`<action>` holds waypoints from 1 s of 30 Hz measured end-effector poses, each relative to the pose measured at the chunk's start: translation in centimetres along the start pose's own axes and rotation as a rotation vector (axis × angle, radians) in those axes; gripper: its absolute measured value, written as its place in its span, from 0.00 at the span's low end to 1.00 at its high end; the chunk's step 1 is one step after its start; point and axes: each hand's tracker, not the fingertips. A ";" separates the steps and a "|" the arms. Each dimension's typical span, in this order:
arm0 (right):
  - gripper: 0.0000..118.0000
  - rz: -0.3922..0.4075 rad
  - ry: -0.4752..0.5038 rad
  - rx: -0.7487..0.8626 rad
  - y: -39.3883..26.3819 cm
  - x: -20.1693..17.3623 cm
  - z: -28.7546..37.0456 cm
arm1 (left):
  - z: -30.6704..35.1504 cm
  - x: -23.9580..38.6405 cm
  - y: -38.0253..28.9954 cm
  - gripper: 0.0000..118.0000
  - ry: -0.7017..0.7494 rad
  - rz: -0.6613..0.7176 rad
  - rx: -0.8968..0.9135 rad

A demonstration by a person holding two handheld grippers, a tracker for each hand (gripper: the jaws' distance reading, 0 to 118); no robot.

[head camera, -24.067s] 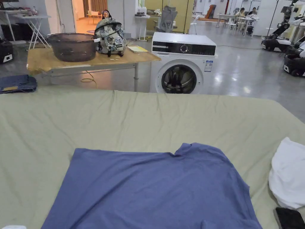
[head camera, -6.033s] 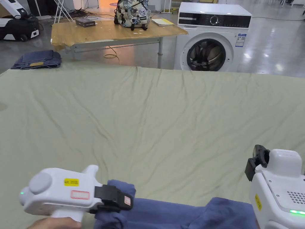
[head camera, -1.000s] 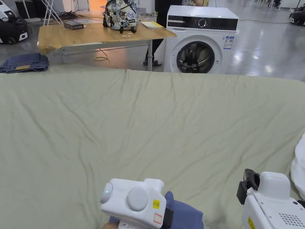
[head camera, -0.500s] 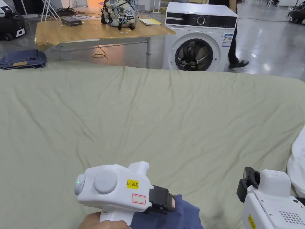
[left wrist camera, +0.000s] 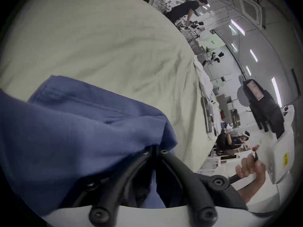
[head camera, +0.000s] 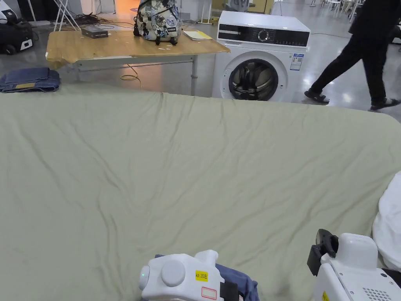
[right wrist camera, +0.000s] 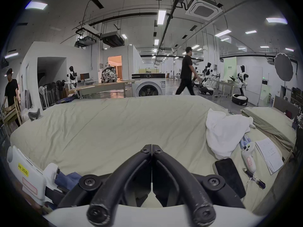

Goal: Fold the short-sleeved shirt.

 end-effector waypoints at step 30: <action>0.00 0.015 0.027 0.214 4.8 -5.3 -1.0 | 20.3 2.2 -4.3 0.00 0.841 -0.563 1.203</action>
